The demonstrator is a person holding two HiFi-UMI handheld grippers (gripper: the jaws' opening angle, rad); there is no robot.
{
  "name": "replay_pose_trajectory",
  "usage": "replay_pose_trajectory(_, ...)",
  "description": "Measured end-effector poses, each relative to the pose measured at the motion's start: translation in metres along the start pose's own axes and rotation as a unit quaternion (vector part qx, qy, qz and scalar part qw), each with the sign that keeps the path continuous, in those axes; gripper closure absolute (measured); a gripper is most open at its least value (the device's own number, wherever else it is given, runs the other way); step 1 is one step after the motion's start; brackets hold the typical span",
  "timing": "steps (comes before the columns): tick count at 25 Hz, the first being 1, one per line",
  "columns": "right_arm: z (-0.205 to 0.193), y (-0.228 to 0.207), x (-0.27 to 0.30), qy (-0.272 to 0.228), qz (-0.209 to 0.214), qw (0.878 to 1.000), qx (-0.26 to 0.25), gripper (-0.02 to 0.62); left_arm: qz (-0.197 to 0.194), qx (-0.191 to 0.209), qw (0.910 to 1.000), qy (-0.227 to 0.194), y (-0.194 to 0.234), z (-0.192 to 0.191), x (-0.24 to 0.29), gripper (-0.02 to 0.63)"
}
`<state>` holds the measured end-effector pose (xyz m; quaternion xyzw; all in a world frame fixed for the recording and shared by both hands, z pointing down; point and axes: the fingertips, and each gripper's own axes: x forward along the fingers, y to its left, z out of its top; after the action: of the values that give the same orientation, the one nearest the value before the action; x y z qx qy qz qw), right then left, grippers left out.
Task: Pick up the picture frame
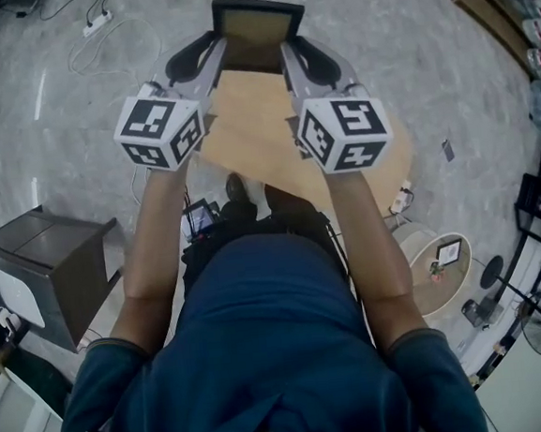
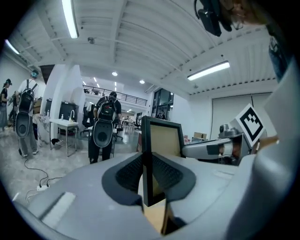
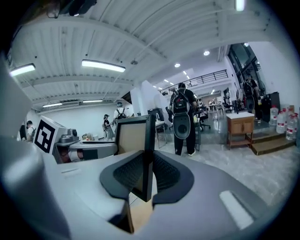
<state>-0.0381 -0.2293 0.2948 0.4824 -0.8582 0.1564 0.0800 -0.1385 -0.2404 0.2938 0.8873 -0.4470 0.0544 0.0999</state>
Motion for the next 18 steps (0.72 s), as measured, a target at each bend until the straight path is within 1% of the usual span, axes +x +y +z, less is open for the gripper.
replay_pose_trajectory(5,0.050,0.032,-0.026,-0.044,0.015,0.998,-0.036,0.526,-0.005,0.018,0.9983,-0.055,-0.007,0.053,-0.032,0.554)
replay_pose_trajectory(9,0.079,0.053,-0.047,-0.070,0.025,0.996,-0.052,0.526,-0.008,0.037,0.9955,-0.086,-0.017,0.086,-0.057,0.554)
replay_pose_trajectory(14,0.109,0.073,-0.073,-0.098,0.033,0.992,-0.074,0.526,-0.008,0.064,0.9904,-0.123,-0.031,0.120,-0.085,0.554)
replay_pose_trajectory(18,0.123,0.087,-0.093,-0.115,0.035,0.989,-0.087,0.526,-0.014,0.076,0.9871,-0.140,-0.043,0.136,-0.102,0.552)
